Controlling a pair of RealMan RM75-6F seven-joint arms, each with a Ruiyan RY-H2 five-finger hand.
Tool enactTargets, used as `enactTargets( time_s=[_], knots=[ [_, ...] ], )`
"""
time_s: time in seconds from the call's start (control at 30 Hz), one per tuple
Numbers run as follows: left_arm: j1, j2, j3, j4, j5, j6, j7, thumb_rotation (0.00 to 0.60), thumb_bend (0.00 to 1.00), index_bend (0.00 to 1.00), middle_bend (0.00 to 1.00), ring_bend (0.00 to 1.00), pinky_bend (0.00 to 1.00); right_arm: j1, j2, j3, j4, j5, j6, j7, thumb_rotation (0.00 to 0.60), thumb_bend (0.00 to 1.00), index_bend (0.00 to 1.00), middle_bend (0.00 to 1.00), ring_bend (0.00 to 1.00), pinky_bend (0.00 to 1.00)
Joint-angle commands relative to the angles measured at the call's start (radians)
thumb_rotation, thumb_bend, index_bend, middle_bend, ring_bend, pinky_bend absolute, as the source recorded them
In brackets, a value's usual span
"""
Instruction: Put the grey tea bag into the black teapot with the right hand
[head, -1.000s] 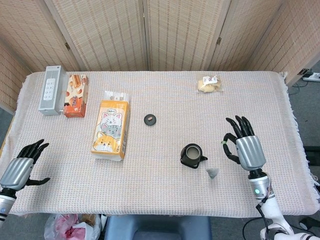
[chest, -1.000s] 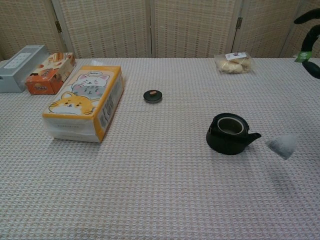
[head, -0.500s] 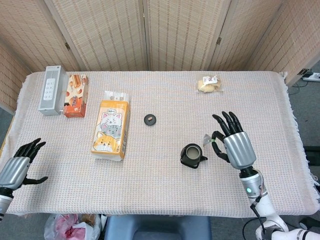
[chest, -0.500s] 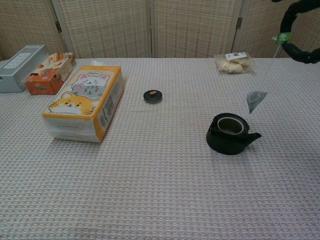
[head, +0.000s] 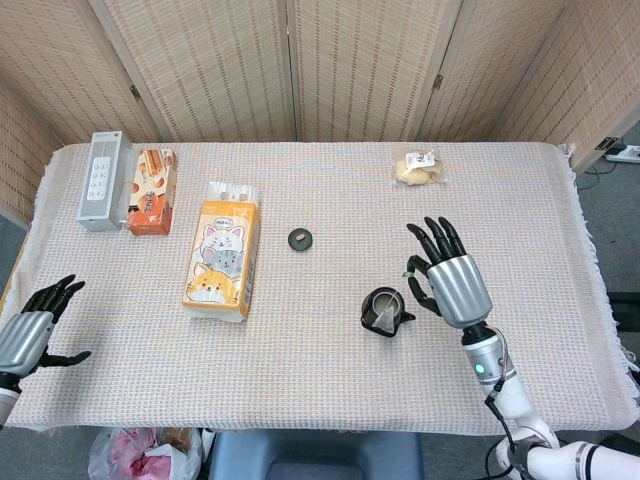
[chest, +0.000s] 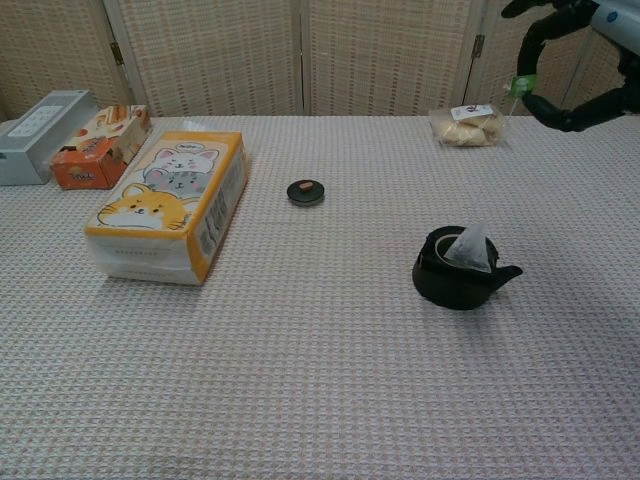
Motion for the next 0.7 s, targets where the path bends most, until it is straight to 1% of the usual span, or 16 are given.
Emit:
enactTargets(
  time_s=[0.03,0.37,0.7],
  knots=[
    [-0.002,-0.001,-0.001,0.004,-0.002,-0.006,-0.005,0.6,0.14,0.01,0.0,0.0,0.09,0.011,-0.01,0.003,0.014,0.008,-0.008,0.005,0.6,0.41,0.62,0.13,0.0,0.0],
    [-0.004,-0.003,-0.002,0.01,-0.006,-0.013,-0.009,0.6,0.14,0.01,0.0,0.0,0.09,0.031,-0.026,-0.01,0.053,0.03,-0.035,0.002,0.6,0.4,0.62,0.13,0.0,0.0],
    [-0.003,-0.002,-0.004,0.013,-0.007,-0.014,-0.013,0.6,0.14,0.01,0.0,0.0,0.09,0.033,-0.019,-0.007,0.034,0.01,0.001,0.03,0.6,0.4,0.62,0.13,0.0,0.0]
  ],
)
